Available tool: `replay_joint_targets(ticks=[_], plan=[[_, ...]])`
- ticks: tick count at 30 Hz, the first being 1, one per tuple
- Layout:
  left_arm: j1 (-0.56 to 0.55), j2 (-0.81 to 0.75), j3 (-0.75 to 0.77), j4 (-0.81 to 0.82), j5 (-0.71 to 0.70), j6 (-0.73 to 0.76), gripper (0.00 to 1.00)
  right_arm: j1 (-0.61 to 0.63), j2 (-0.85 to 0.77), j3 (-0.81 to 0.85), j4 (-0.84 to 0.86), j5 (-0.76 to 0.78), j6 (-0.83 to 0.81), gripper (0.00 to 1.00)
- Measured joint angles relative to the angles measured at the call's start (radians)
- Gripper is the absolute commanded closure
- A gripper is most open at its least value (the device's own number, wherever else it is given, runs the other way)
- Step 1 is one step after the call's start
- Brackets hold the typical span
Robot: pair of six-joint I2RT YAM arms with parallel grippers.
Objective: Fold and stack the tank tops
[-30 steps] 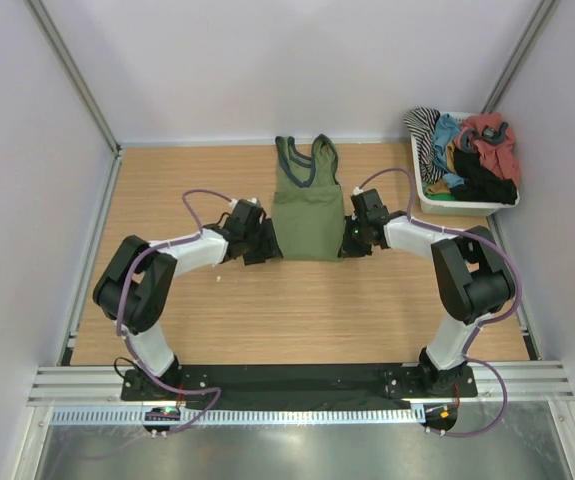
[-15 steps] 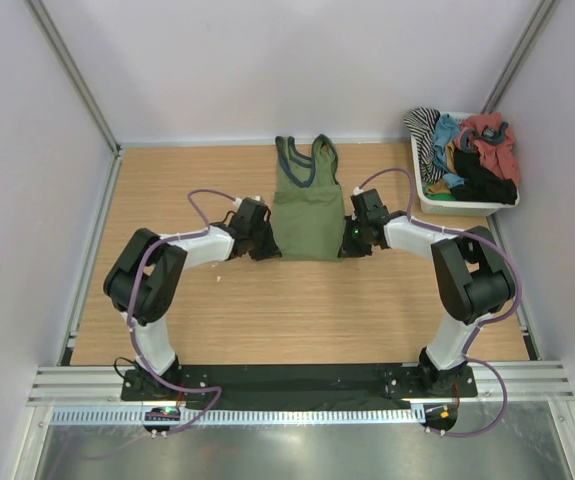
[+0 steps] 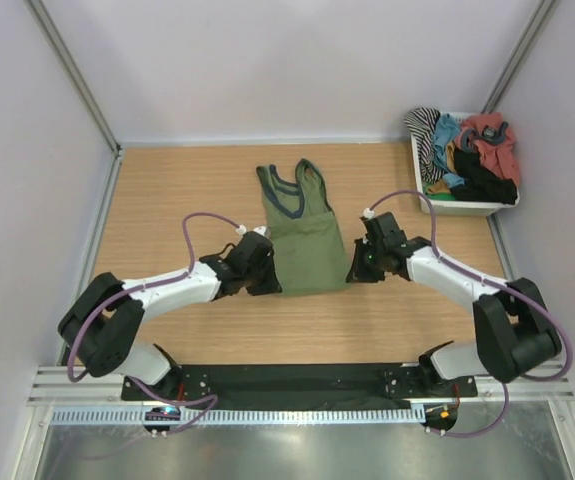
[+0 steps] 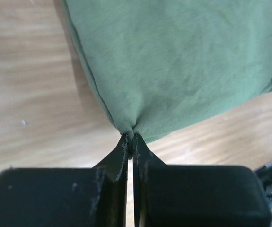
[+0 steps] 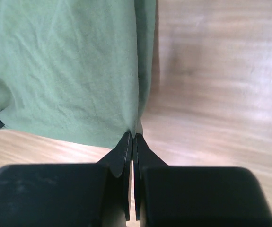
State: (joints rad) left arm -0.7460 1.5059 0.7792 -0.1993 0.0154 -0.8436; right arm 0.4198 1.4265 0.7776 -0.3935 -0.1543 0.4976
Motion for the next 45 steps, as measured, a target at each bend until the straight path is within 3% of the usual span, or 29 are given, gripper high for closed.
replay_joint_targets(ticks=[5,13,18,19,21,23,26,30,33,45], plan=[[-0.023,-0.088,-0.032,-0.034,-0.007,-0.021,1.0,0.048,-0.11,-0.069,-0.027,-0.01,0.026,0.99],[-0.043,-0.135,-0.085,-0.094,-0.016,-0.047,1.0,0.185,-0.103,-0.082,-0.071,0.019,0.071,0.99],[-0.09,-0.258,-0.089,-0.164,-0.053,-0.062,1.0,0.249,-0.17,-0.055,-0.146,0.071,0.097,0.98],[-0.101,-0.277,-0.089,-0.174,-0.061,-0.064,1.0,0.258,-0.186,-0.048,-0.157,0.078,0.1,0.95],[-0.122,-0.31,-0.089,-0.196,-0.075,-0.068,1.0,0.278,-0.217,-0.035,-0.176,0.091,0.108,0.67],[-0.134,-0.321,-0.095,-0.204,-0.085,-0.071,1.0,0.288,-0.224,-0.029,-0.188,0.117,0.106,0.64],[-0.136,-0.31,-0.126,-0.201,-0.095,-0.078,1.0,0.292,-0.222,-0.022,-0.227,0.183,0.099,0.67],[-0.136,-0.283,-0.201,-0.177,-0.102,-0.1,1.0,0.291,-0.189,0.05,-0.242,0.237,0.083,0.83],[-0.138,-0.279,-0.249,-0.154,-0.103,-0.116,1.0,0.29,-0.139,0.096,-0.138,0.179,0.072,0.99],[-0.153,-0.253,-0.286,-0.013,-0.109,-0.127,1.0,0.292,0.277,0.013,0.647,-0.317,0.267,0.99]])
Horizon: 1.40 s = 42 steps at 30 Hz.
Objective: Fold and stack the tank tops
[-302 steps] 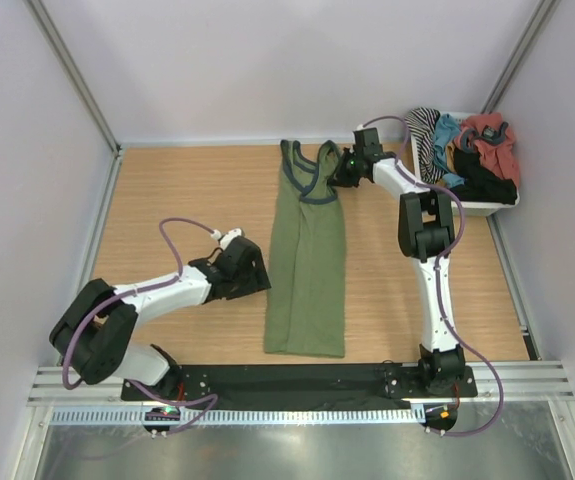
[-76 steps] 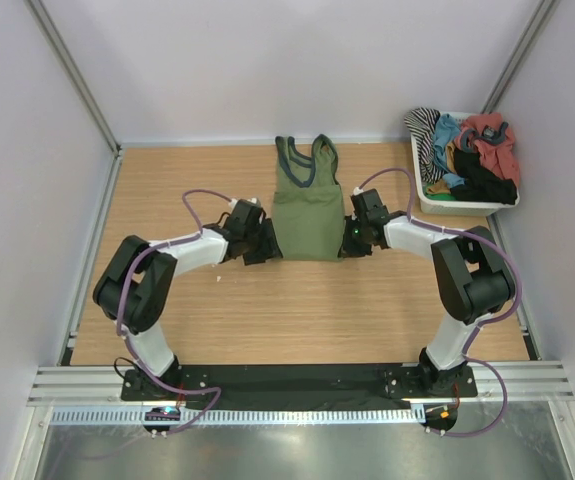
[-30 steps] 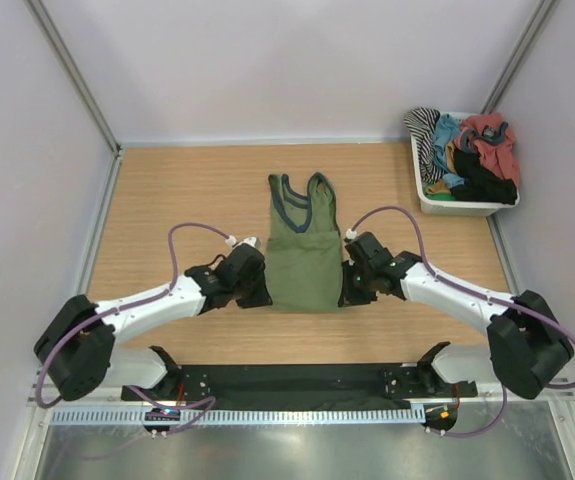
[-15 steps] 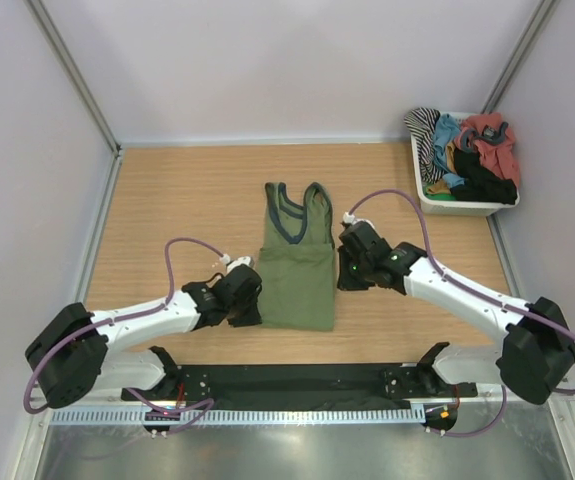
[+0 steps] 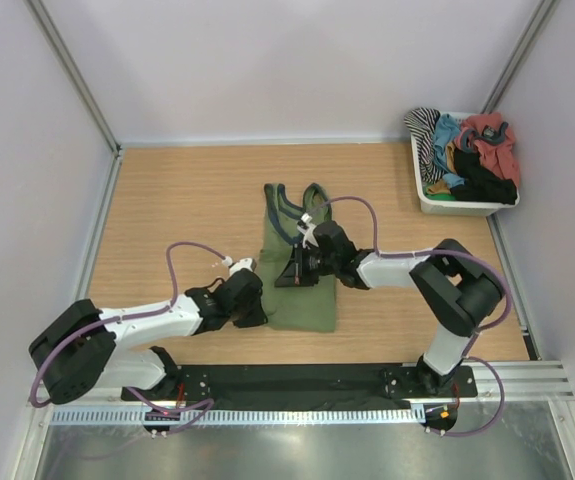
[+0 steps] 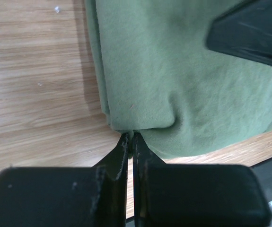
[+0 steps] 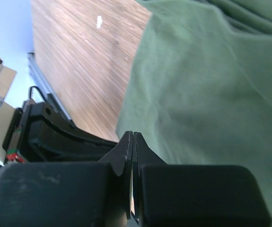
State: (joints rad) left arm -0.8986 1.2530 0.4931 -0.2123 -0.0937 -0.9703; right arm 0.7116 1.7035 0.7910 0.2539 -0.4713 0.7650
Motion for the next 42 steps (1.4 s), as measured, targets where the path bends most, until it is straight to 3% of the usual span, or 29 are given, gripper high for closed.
replay_joint_targets(ticks=[8,17,25,34,42], plan=[[-0.003,0.011,-0.006,0.042,0.002,0.001,1.0,0.002,0.146,0.04,0.237,-0.059,0.049,0.99],[-0.003,-0.008,-0.028,0.06,0.015,0.003,1.0,0.002,0.296,0.066,0.338,-0.04,0.055,0.99],[-0.003,-0.052,-0.065,0.067,0.024,0.001,1.0,-0.037,0.363,0.187,0.315,0.016,0.012,0.99],[-0.003,-0.072,-0.086,0.085,0.026,-0.01,1.0,-0.143,0.426,0.264,0.341,-0.025,0.018,0.99],[-0.003,-0.067,-0.084,0.085,0.026,-0.017,1.0,-0.164,0.441,0.365,0.246,-0.026,-0.028,0.95]])
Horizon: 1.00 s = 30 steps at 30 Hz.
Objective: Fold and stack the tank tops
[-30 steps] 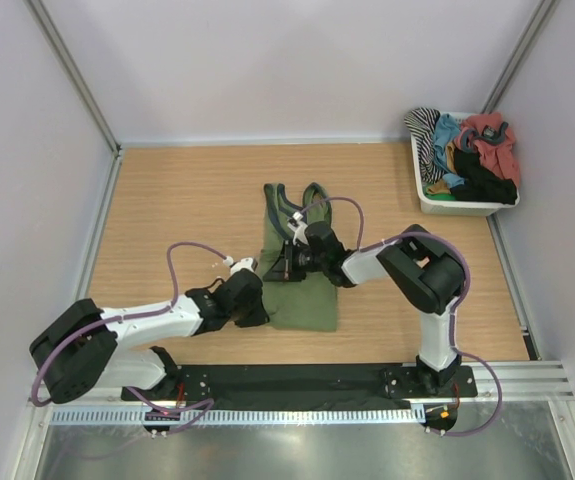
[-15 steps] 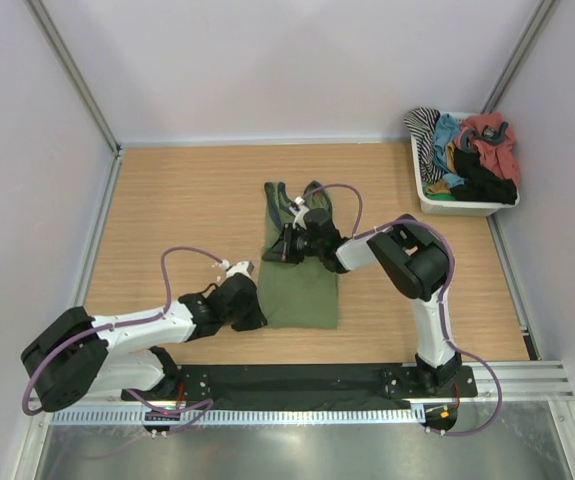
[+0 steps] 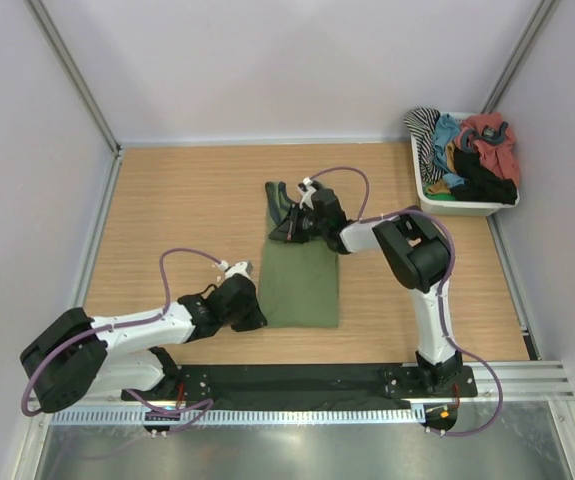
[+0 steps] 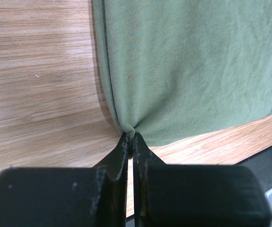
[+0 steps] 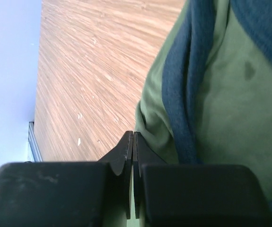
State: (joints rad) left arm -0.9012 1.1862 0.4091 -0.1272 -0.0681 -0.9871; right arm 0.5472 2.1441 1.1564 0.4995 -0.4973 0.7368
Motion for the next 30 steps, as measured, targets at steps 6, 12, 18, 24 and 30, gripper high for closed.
replay_joint_targets(ticks=[6,12,18,24,30], plan=[[0.0,0.001,0.002,-0.002,-0.001,-0.001,1.0,-0.004,-0.103,-0.024,-0.082,-0.007,-0.04,0.92],[0.0,0.001,0.004,-0.008,-0.001,0.0,1.0,-0.005,-0.372,-0.219,-0.132,-0.005,-0.082,0.8],[0.0,0.0,0.009,-0.022,-0.002,0.0,1.0,0.003,-0.61,-0.375,-0.362,0.109,-0.135,0.56],[-0.001,0.001,0.013,-0.033,-0.002,0.0,1.0,0.068,-0.805,-0.491,-0.671,0.285,-0.15,0.47],[-0.001,0.001,0.017,-0.042,-0.002,0.0,1.0,0.154,-0.936,-0.589,-0.835,0.359,-0.09,0.46]])
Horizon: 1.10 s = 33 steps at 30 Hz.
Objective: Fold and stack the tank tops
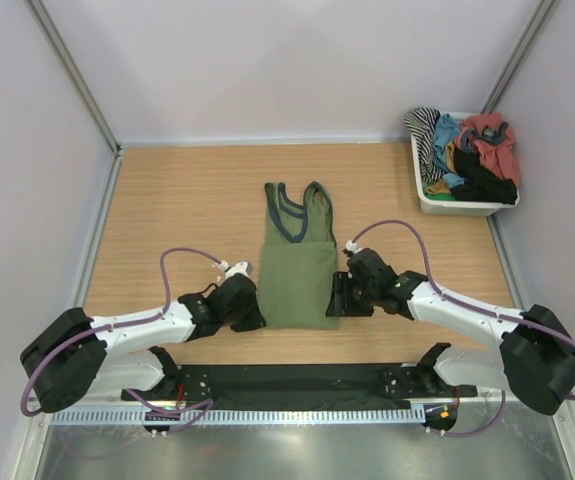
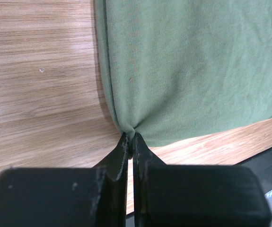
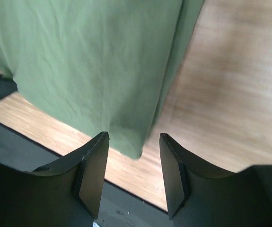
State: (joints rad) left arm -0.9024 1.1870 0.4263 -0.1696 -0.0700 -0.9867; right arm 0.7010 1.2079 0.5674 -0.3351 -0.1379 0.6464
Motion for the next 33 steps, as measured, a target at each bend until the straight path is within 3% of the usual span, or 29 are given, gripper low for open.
replay_joint_targets(ticks=[6,15,16,17,19,25,33], plan=[[0.0,0.0,0.002,-0.005,0.0,0.0,1.0,0.042,-0.056,-0.039,-0.049,0.039,0.048,0.5],[0.0,0.0,0.002,-0.007,0.0,0.0,1.0,0.043,-0.016,-0.097,0.045,-0.033,0.09,0.68],[0.0,0.0,0.003,-0.007,0.0,0.0,1.0,0.043,-0.015,-0.101,0.06,-0.05,0.095,0.72],[0.0,0.0,0.003,-0.008,0.0,0.0,1.0,0.043,-0.014,-0.103,0.072,-0.064,0.097,0.85],[0.0,0.0,0.005,-0.013,0.0,0.0,1.0,0.043,-0.014,-0.104,0.085,-0.079,0.1,0.99],[0.0,-0.009,0.03,-0.08,0.003,0.007,1.0,0.043,-0.031,-0.087,0.029,-0.066,0.105,0.99],[-0.006,-0.099,0.139,-0.265,0.011,0.024,1.0,0.044,-0.187,0.023,-0.15,-0.006,0.1,0.99]])
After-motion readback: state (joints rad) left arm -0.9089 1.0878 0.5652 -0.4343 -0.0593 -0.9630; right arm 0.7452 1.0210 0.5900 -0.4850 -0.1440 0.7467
